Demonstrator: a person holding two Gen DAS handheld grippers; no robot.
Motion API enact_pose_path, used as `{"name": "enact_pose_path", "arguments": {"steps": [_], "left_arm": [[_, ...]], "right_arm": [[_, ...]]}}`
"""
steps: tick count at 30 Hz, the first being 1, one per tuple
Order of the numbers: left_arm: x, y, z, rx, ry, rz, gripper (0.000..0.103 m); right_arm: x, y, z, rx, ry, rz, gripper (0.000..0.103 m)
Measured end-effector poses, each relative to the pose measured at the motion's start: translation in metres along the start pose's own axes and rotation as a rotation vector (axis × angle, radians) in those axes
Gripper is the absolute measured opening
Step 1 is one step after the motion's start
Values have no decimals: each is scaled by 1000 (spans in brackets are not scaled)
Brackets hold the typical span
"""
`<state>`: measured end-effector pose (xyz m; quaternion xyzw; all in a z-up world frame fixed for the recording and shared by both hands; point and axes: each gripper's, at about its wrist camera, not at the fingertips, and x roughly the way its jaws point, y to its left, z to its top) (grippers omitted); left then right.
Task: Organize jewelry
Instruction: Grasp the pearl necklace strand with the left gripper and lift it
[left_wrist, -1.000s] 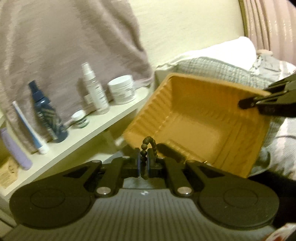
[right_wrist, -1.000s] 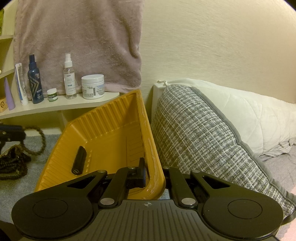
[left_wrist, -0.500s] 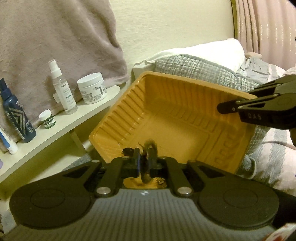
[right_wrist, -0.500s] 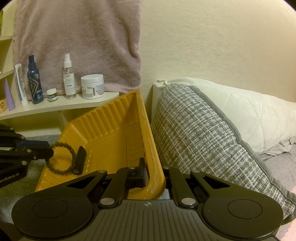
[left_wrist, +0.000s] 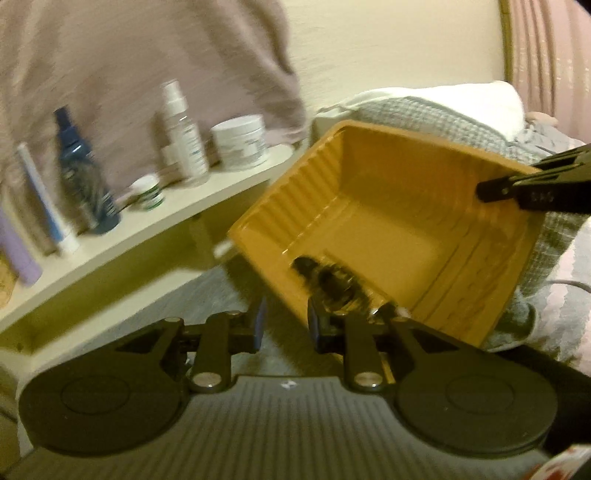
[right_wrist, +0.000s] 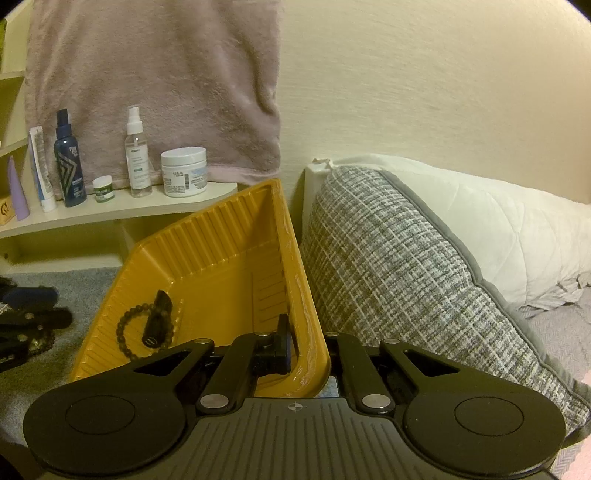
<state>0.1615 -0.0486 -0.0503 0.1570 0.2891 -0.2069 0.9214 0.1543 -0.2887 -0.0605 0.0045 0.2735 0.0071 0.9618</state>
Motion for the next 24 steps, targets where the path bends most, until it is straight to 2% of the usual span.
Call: {"name": "enact_pose_path", "arguments": {"steps": [10,13,19,24], "left_arm": [[-18,48,-34,-76,48,163,23],[-19,64,-42,-45,70,234,23],[-16,92,-55,27,119,325,23],[-3,100,-66,109,164,328,23]], "right_arm": [[0,0,0,-5,-2,-2,5],[0,0,0,-7,-2,-3,5],[1,1,-1,-9,0,-6,5],[1,1,-1,-14,1,-8,5]]}}
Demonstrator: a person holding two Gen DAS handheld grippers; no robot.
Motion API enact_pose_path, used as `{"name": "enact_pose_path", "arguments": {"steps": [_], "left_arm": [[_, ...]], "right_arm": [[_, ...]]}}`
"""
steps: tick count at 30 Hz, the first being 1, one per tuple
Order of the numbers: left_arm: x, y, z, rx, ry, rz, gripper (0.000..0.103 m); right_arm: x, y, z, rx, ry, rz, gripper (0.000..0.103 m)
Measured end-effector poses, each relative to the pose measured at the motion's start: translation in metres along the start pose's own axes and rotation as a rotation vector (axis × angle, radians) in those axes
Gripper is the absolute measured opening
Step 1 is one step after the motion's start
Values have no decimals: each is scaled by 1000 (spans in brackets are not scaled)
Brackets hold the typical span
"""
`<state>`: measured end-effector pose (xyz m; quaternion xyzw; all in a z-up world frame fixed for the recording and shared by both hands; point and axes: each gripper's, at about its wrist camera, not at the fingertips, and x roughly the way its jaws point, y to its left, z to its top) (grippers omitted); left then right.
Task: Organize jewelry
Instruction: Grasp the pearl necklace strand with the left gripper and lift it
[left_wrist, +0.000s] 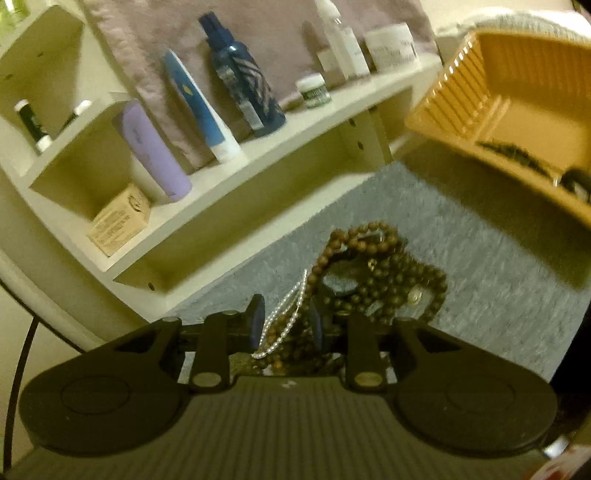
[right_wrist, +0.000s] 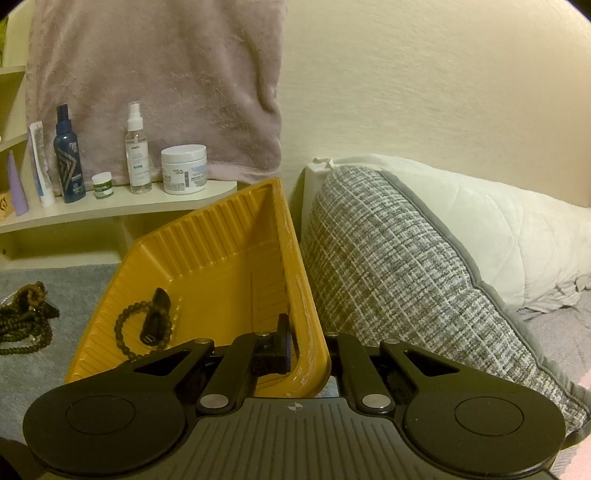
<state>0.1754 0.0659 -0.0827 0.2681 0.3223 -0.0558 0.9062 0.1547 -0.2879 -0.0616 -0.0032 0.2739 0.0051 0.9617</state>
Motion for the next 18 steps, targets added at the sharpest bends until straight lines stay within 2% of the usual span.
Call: {"name": "enact_pose_path", "arguments": {"steps": [5,10,18], "left_arm": [[17,-6,-1,102,29,4,23],[22,-11,-3,143,37,9,21],[24,-12,-4,163,49,19,3]], "right_arm": [[0,0,0,-1,1,-2,6],[1,0,1,-2,2,-1,6],[1,-1,1,-3,2,-1,6]]}}
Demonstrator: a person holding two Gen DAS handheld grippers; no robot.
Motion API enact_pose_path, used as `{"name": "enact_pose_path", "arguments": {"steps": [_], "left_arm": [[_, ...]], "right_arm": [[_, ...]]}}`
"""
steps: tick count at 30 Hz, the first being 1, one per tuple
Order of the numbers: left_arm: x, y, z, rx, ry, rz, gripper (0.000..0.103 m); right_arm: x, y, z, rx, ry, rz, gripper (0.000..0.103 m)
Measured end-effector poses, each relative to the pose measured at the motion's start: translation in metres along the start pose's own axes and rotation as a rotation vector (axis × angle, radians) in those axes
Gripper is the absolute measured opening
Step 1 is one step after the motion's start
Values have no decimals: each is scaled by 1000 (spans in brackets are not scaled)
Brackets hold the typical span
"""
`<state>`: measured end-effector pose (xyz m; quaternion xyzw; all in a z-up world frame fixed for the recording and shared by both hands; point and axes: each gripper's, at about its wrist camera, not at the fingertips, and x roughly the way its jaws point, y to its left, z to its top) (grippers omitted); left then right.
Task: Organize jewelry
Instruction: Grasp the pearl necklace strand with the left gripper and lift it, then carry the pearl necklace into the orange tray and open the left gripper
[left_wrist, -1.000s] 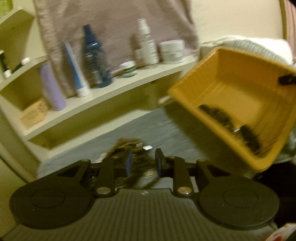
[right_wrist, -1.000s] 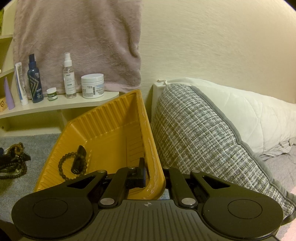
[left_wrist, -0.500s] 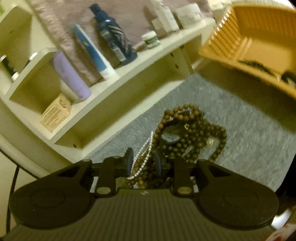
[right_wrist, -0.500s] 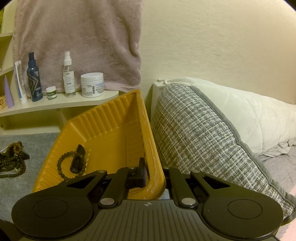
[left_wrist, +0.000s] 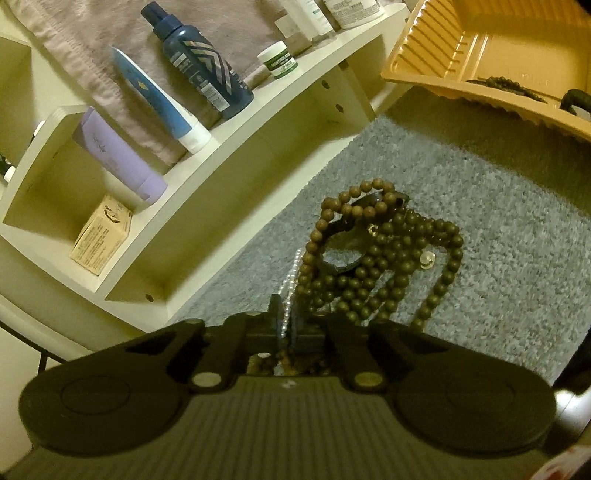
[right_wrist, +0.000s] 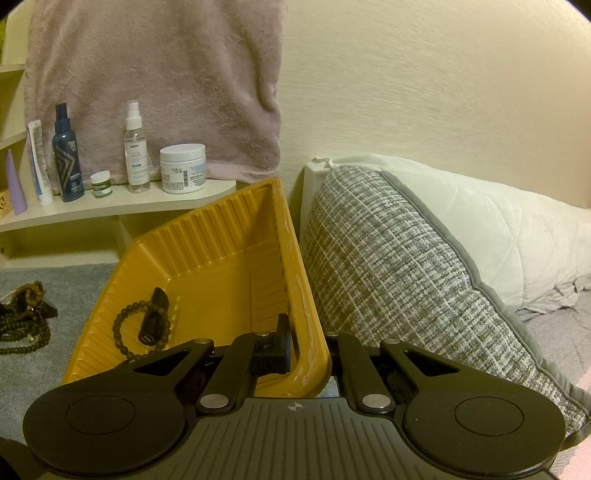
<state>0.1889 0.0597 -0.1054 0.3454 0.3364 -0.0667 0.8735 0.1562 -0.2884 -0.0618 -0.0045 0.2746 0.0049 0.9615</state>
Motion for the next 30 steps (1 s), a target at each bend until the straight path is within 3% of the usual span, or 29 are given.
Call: {"name": "enact_pose_path", "arguments": {"steps": [20,27,30], "left_arm": [[-42,29,38,-82,-151,37,2],[-54,30,52,-130,-191,1,2],[-59,30,58,-178,-209,-49,2]], "right_arm": [[0,0,1,-1,-4,1,6],[0,0,1,-2,-4,1,6],[0,0,1,-2,-4,1,6]]}}
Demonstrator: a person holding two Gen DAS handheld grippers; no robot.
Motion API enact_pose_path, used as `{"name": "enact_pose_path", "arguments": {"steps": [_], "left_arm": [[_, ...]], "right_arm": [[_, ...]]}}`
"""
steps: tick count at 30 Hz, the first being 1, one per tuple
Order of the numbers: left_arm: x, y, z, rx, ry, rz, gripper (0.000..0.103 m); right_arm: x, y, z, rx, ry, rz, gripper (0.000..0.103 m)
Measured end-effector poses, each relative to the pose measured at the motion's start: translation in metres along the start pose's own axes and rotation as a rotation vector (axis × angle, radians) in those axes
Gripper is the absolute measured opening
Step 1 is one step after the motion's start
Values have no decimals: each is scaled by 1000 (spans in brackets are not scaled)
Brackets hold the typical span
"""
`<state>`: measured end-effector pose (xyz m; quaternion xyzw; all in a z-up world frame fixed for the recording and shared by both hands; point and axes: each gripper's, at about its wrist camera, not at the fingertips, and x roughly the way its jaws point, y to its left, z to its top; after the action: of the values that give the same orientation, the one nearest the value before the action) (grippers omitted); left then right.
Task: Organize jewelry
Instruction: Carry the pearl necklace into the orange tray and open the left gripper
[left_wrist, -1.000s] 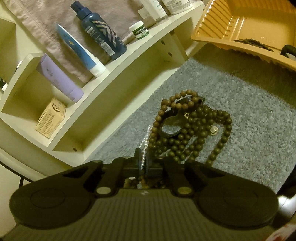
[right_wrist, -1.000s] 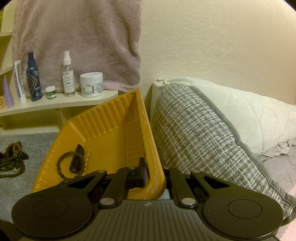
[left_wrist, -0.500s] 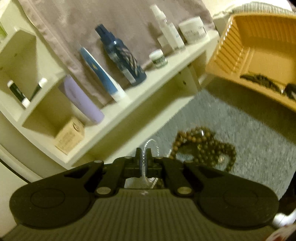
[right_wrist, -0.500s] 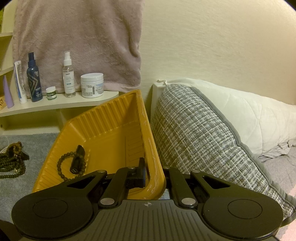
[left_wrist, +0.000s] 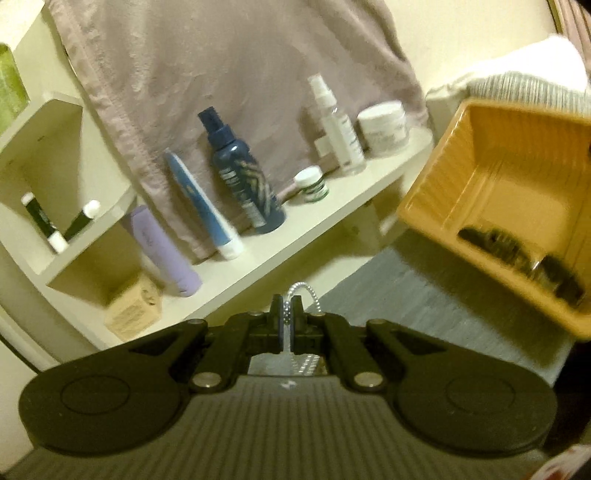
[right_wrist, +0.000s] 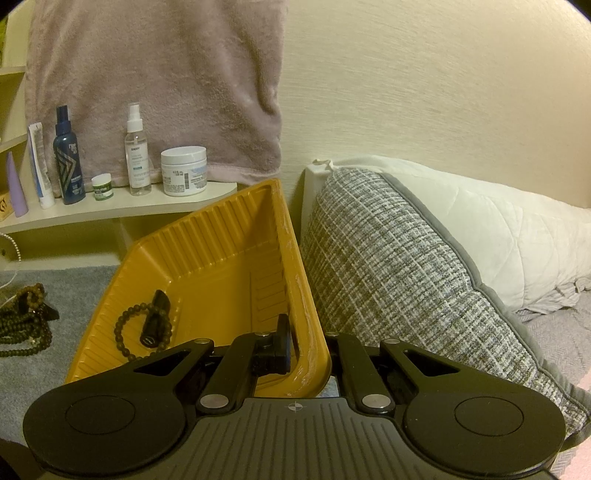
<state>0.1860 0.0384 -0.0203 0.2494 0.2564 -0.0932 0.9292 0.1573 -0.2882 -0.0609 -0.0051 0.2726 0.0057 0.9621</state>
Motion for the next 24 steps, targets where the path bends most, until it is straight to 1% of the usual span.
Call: {"name": "enact_pose_path", "arguments": {"steps": [2,11,15,17,20,24], "left_arm": [[-2,-2,5,-25,-13,-24,2],[-10,-16,32,-76,-74,-112,2],[-14,-14,46,-112,-102,-166,2],[-15,-10,53,-147,-118,-204,2],[-19,-10,64,-146,-143,-229,2],[-23,-10,79,-165,-171,-288,2]], "right_arm": [[0,0,0,1,1,0,6],[-1,2,2,6,-1,2,6],[-2,2,2,6,-1,3,6],[-2,2,2,7,-1,3,6],[-2,2,2,7,-1,3,6],[-1,1,1,10,-3,3,6]]}}
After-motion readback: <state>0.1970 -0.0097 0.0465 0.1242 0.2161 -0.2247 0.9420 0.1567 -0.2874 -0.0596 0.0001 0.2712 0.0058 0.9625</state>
